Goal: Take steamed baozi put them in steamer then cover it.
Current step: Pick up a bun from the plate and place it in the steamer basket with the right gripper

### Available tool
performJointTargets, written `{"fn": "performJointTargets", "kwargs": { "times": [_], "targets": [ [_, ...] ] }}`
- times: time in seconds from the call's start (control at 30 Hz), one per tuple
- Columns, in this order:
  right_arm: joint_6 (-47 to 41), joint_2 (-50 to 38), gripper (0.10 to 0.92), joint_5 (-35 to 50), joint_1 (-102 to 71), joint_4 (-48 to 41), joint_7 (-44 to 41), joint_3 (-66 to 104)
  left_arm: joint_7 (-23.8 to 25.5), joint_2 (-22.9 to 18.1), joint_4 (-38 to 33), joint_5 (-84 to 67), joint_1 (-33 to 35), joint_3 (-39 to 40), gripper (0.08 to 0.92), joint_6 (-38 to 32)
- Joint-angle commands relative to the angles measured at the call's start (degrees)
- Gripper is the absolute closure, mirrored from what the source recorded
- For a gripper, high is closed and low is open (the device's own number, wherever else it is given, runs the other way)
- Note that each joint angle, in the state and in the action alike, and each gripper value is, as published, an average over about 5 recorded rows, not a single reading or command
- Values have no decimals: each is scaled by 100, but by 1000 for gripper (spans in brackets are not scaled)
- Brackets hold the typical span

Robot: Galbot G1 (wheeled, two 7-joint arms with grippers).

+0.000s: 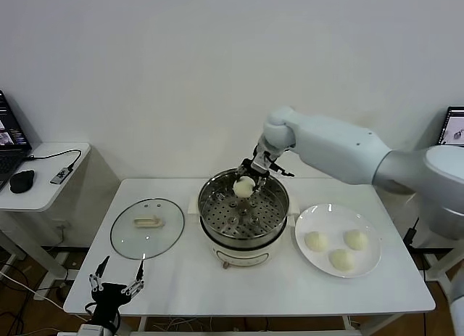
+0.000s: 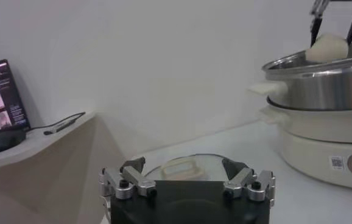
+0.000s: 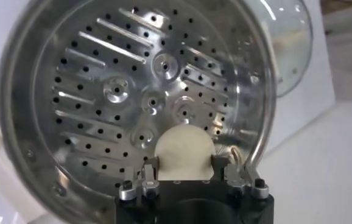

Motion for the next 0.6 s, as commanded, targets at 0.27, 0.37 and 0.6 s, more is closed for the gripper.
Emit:
{"fn": "performJointTargets", "kwargs": {
  "times": [0.27, 0.37, 0.6],
  "targets": [
    [868, 420, 452, -1142, -427, -850, 376, 464, 9, 16, 14, 0, -12, 10, 177, -4],
    [919, 440, 403, -1115, -436, -874, 439, 460, 8, 15, 9, 1, -13, 6, 177, -6],
    [943, 401, 226, -783, -304, -757, 520, 403, 7, -8, -15, 7, -13, 11, 177, -5]
  ]
}}
